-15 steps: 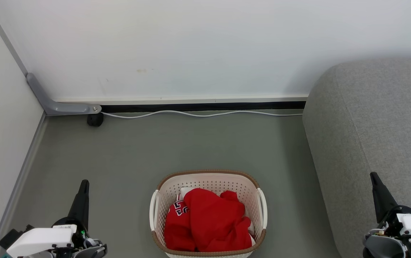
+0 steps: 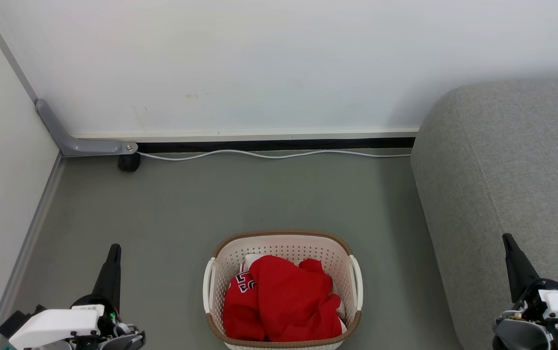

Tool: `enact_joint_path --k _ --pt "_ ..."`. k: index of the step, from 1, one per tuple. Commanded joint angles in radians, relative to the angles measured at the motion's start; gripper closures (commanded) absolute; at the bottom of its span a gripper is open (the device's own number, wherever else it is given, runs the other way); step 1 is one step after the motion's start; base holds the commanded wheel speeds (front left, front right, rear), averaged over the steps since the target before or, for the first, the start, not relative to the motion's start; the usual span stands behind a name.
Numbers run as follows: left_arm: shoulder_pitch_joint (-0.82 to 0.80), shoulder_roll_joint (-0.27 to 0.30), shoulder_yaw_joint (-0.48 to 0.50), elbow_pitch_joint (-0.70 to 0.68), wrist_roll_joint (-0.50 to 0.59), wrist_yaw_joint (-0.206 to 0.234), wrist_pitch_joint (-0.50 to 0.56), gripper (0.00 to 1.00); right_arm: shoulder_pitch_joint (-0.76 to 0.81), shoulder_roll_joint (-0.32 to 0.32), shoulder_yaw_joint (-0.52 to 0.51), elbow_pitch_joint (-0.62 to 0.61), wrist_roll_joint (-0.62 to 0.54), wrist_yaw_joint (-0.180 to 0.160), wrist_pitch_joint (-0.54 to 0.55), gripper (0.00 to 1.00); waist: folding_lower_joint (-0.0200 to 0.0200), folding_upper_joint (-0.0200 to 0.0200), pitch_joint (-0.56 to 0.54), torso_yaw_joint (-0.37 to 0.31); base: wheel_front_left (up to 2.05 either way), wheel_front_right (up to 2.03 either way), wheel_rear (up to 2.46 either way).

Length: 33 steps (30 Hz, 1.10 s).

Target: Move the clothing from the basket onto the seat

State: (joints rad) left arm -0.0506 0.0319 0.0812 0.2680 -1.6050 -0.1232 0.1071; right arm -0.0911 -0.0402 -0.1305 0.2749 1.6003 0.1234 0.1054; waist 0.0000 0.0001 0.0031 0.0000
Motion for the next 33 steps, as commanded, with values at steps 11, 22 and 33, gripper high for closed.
enact_joint_path --k 11,22,33 --pt "-0.057 0.018 0.032 -0.023 -0.004 -0.007 0.006 1.00 -0.017 -0.010 0.017 -0.030 0.009 0.007 0.008 1.00 0.0000 -0.0001 0.000 0.000 0.00 0.00 0.00" --pt "-0.057 0.018 0.032 -0.023 -0.004 -0.007 0.006 1.00 -0.017 -0.010 0.017 -0.030 0.009 0.007 0.008 1.00 0.0000 -0.0001 0.000 0.000 0.00 0.00 0.00" --pt "-0.057 0.018 0.032 -0.023 -0.004 -0.007 0.006 1.00 -0.017 -0.010 0.017 -0.030 0.009 0.007 0.008 1.00 0.0000 -0.0001 0.000 0.000 0.00 0.00 0.00"
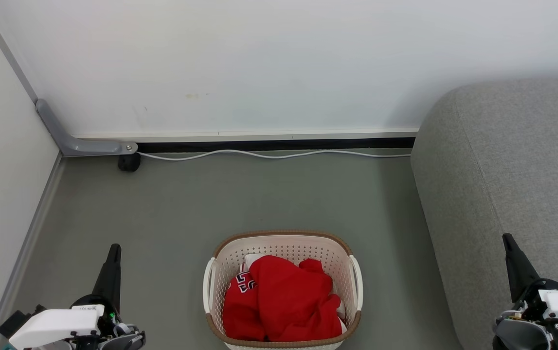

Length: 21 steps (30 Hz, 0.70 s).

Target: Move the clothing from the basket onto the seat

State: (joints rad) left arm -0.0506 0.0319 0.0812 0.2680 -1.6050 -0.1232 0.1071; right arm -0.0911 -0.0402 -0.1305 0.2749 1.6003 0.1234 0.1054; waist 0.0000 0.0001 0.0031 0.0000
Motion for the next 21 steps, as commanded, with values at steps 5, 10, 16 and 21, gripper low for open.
enact_joint_path --k 5,10,16,21 --pt "-0.057 0.018 0.032 -0.023 -0.004 -0.007 0.006 1.00 -0.017 -0.010 0.017 -0.030 0.009 0.007 0.008 1.00 0.0000 -0.0001 0.000 0.000 0.00 0.00 0.00" --pt "-0.057 0.018 0.032 -0.023 -0.004 -0.007 0.006 1.00 -0.017 -0.010 0.017 -0.030 0.009 0.007 0.008 1.00 0.0000 -0.0001 0.000 0.000 0.00 0.00 0.00" --pt "0.008 -0.006 -0.001 0.017 0.000 0.001 -0.001 0.00 0.005 0.004 0.003 0.016 0.000 0.000 0.000 0.00 0.0000 -0.0001 0.000 0.000 0.00 0.00 0.00" --pt "0.026 -0.019 -0.007 0.048 0.003 0.001 -0.009 0.00 0.018 0.011 0.007 0.044 0.001 0.000 0.002 0.00 0.0003 -0.0001 0.004 0.000 0.00 0.00 0.00"
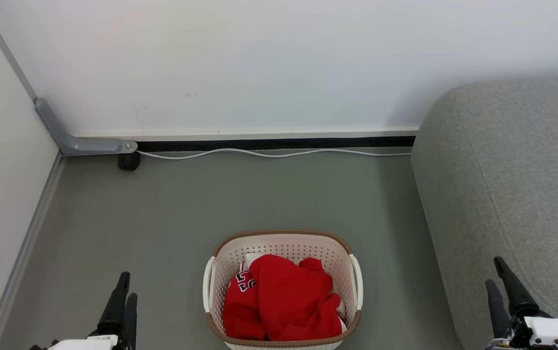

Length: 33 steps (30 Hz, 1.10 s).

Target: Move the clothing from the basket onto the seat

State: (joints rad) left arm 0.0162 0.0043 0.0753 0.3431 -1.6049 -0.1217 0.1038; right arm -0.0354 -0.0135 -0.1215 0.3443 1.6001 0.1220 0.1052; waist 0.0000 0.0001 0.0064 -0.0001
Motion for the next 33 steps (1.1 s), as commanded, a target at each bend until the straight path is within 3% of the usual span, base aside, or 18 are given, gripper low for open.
enact_joint_path --k 1,4,8,21,33 --pt "-0.044 0.009 -0.003 -0.028 0.004 -0.001 -0.009 0.00 -0.041 -0.017 -0.002 -0.026 0.001 0.001 0.003 0.00 0.0007 -0.0001 0.000 0.000 0.00 0.00 0.00" --pt "-0.051 0.010 -0.005 -0.027 0.009 -0.001 -0.018 0.00 -0.049 -0.021 -0.001 -0.026 -0.002 0.001 0.005 0.00 0.0023 -0.0001 -0.002 0.000 0.00 0.00 0.00" --pt "-0.060 0.011 -0.009 -0.027 0.019 -0.001 -0.030 0.00 -0.061 -0.028 0.003 -0.028 -0.010 0.002 0.002 0.00 0.0003 -0.0001 0.001 -0.001 0.00 0.00 0.00" --pt "-0.092 0.015 -0.017 -0.028 0.097 -0.002 -0.065 0.00 -0.099 -0.074 0.060 -0.034 -0.051 0.002 -0.040 0.00 0.0001 -0.0001 0.008 -0.003 0.00 0.00 0.00" --pt "-0.122 0.019 -0.015 -0.030 0.291 -0.003 -0.103 0.00 -0.161 -0.149 0.177 -0.012 -0.125 0.003 -0.105 0.00 0.0001 -0.0001 0.013 -0.007 0.00 0.00 0.00"
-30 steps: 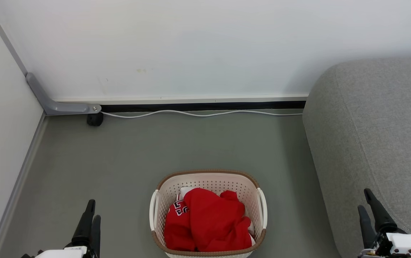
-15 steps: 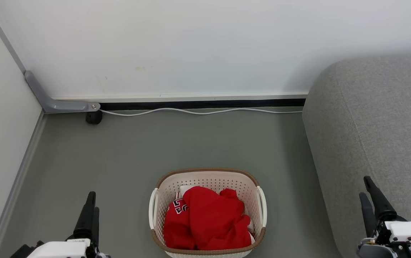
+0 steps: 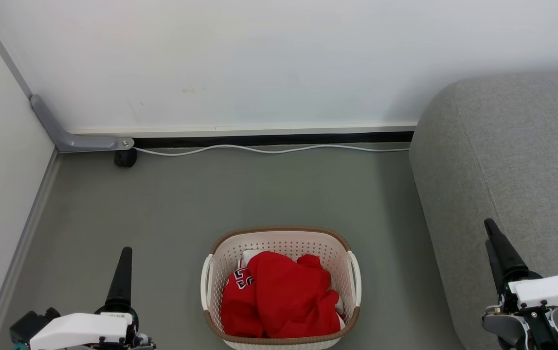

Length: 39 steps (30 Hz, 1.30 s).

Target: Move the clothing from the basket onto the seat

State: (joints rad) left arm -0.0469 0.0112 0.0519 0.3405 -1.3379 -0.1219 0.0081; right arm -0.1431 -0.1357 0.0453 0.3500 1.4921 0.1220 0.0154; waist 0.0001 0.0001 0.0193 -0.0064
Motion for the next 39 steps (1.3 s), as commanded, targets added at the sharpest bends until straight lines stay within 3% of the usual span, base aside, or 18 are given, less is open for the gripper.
enact_joint_path --k 1,25,39 --pt "-0.061 0.012 0.008 -0.027 0.039 -0.003 -0.010 0.00 -0.059 -0.030 0.013 -0.015 -0.027 0.003 -0.018 0.00 -0.0001 -0.0001 0.001 -0.001 0.00 0.00 0.00" --pt "-0.120 0.020 -0.055 0.000 0.483 0.017 -0.081 0.00 -0.160 -0.103 0.144 0.067 -0.339 0.005 -0.089 0.00 -0.0001 -0.0001 0.005 -0.010 0.00 0.00 0.00" --pt "-0.152 0.040 -0.094 0.052 0.697 0.066 -0.119 0.00 -0.215 -0.140 0.217 0.116 -0.516 0.005 -0.127 0.00 -0.0001 -0.0001 0.004 -0.013 0.00 0.00 0.00"
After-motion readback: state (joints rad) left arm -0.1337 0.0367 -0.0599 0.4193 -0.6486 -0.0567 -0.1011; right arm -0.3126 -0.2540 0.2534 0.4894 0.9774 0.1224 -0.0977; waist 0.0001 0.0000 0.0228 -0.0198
